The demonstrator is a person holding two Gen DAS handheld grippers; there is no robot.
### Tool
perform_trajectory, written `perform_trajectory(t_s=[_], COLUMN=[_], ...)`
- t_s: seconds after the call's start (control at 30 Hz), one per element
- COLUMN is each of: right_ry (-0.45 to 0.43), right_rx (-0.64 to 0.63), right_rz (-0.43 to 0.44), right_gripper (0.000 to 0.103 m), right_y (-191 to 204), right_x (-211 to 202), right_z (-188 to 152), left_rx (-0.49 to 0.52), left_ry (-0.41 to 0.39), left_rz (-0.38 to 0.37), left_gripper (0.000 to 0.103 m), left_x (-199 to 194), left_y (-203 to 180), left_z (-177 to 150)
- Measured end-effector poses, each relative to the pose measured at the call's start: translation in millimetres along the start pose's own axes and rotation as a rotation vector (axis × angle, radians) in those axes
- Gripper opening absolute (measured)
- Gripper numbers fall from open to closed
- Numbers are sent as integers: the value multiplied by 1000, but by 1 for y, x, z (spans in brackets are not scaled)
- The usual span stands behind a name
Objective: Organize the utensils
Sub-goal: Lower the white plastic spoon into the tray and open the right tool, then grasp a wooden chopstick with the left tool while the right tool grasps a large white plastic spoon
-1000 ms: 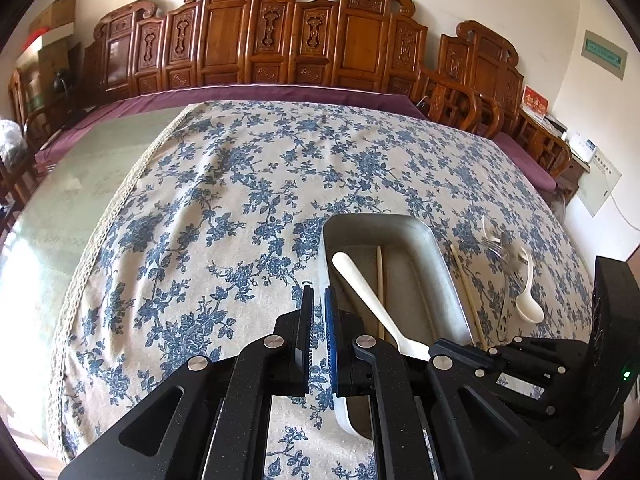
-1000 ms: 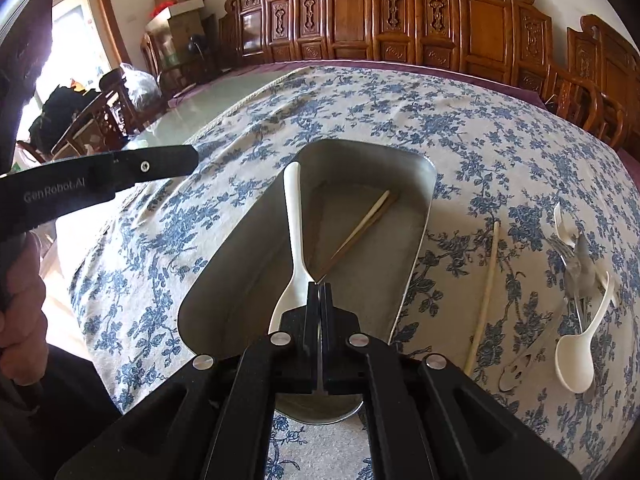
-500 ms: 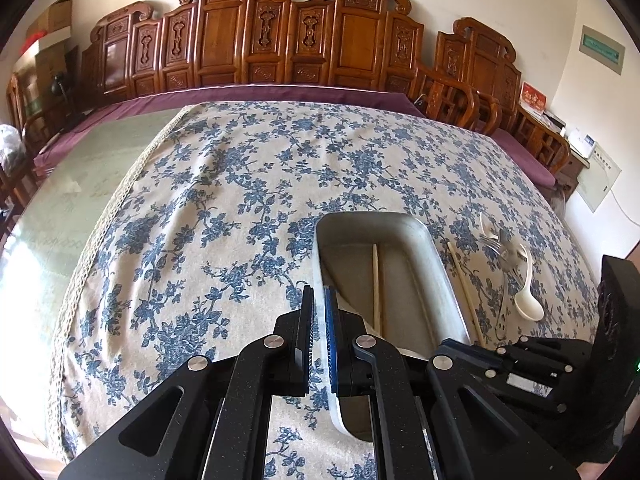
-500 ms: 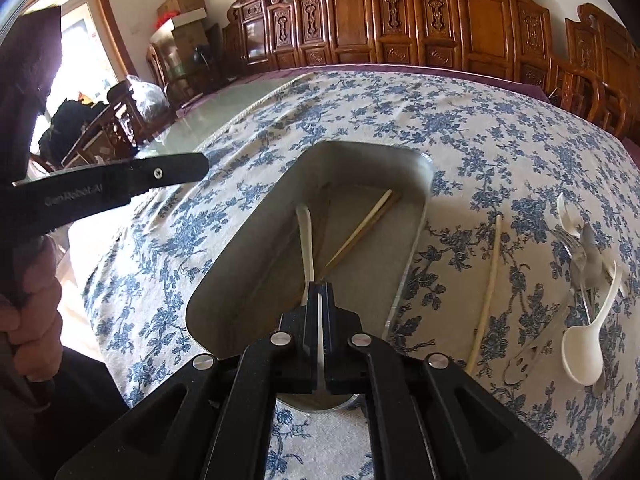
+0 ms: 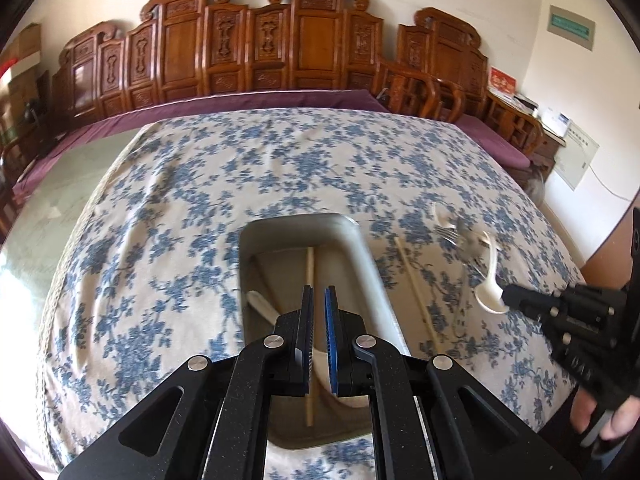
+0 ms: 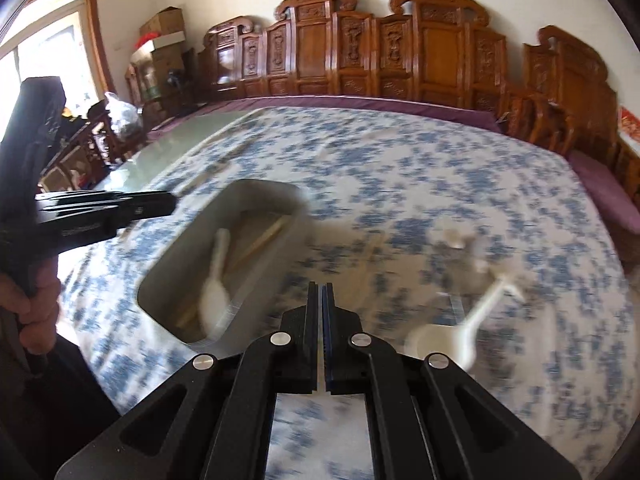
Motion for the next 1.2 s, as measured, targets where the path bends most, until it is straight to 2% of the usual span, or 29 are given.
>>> perform_trajectory(t_s=[0.07, 0.17, 0.2, 0.23, 0.4, 0.63, 0.87, 1.03, 1.2], right_ry=[-1, -3, -4, -5, -10, 14, 65, 124, 127], right_rx=[19, 43, 49, 54, 70, 46, -11, -39, -31], right_rz=[-23, -65, -79, -93, -127, -69, -55, -107, -140], right_gripper=[4, 5, 9, 14, 19, 34, 35, 35, 32], right_y=[-18, -43, -49, -56, -77, -66, -47, -46, -59], right_x=[-3, -7, -7, -8, 0, 22, 48, 62, 59], right_z=[-4, -12, -14, -17, -28, -32, -26, -33, -42], left_rx=[12, 28, 33, 41, 95, 129, 141, 150, 160], left_ry=[1, 6, 6, 9, 26, 49, 66, 73, 75], left_rz=[-5, -9, -10, -13, -13, -14, -11, -8, 0], left_gripper=[6, 18, 21, 22, 23, 23, 23, 23, 23], left_x=[2, 5, 6, 8, 16, 27, 34, 38, 39], left_y=[-8, -20, -24, -29, -52, -72, -81, -87, -90], left_z=[0, 0, 0, 0, -4, -11, -14, -17, -19])
Point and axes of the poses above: each gripper's, at about its wrist camera, not at the fingertips, and x roughly the way its jaws point, y to its left, z to its top, the point moved 3 cm from there along x, roughly the way its jaws point, and after that the axes turned 14 degrees about y, right-handed, at the moved point
